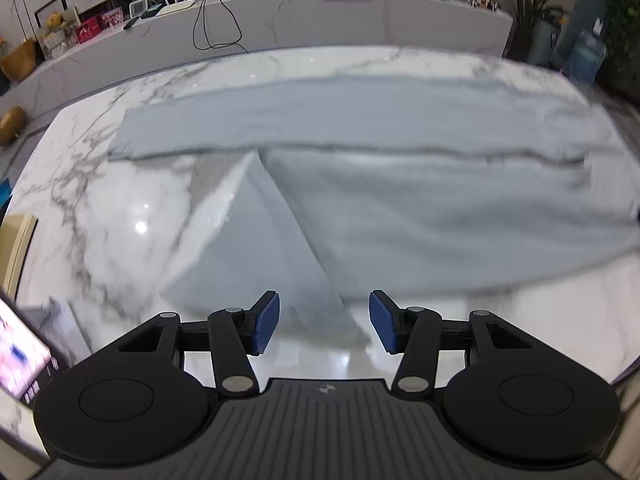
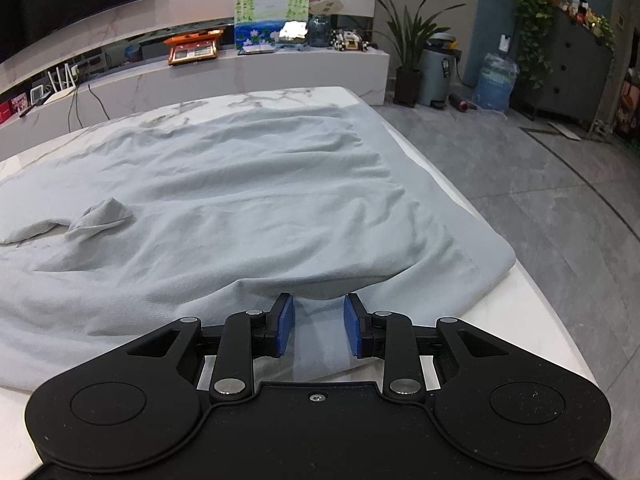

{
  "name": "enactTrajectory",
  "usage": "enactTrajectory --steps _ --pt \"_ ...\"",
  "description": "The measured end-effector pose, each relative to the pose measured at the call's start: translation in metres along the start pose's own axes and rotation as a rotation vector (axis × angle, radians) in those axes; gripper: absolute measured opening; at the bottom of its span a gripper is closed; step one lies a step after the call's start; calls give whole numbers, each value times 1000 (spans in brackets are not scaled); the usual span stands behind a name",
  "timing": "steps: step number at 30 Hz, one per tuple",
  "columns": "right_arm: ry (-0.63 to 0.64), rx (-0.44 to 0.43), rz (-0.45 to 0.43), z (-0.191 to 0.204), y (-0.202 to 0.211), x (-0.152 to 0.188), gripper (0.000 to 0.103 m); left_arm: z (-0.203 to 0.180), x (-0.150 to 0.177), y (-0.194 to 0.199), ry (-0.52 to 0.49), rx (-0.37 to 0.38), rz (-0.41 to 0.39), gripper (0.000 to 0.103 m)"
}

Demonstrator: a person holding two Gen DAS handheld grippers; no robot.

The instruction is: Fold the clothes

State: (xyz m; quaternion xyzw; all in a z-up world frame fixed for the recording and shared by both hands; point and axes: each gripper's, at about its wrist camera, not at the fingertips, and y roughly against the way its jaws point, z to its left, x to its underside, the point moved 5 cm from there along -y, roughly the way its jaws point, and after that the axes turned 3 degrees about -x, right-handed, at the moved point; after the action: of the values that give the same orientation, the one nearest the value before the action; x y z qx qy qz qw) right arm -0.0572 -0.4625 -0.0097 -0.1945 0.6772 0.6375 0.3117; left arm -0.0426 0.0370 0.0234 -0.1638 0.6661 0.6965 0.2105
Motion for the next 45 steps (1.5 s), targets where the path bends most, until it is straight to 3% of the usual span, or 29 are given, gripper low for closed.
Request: enactTrajectory --steps 5,10,12,17,24,31,33,35,37,40,45 --pt "5 -4 1 1 2 2 27 0 7 -17 91 -30 7 45" --pt "19 -3 0 4 3 3 27 14 4 -16 141 -17 18 18" --pt "23 -4 1 5 4 4 27 25 -4 -4 135 -20 3 16" --pt "26 -8 4 5 2 3 27 56 -35 21 102 -84 -19 15" --pt "30 -10 5 4 2 3 27 113 -91 30 92 -246 10 15" --pt "40 -6 0 6 2 3 27 156 -113 -27 106 -371 140 15" --pt "41 -7 -2 6 2 2 27 167 -109 -49 118 -427 211 15" --pt "40 -6 -2 5 1 2 28 174 -101 -64 113 -473 262 9" --pt "37 -3 -1 5 1 1 28 178 -94 -73 56 -532 295 8" --pt "27 7 3 4 0 -1 28 180 -88 -78 54 -530 304 11" --pt "10 10 -20 1 3 -4 28 176 -94 -66 74 -496 247 12"
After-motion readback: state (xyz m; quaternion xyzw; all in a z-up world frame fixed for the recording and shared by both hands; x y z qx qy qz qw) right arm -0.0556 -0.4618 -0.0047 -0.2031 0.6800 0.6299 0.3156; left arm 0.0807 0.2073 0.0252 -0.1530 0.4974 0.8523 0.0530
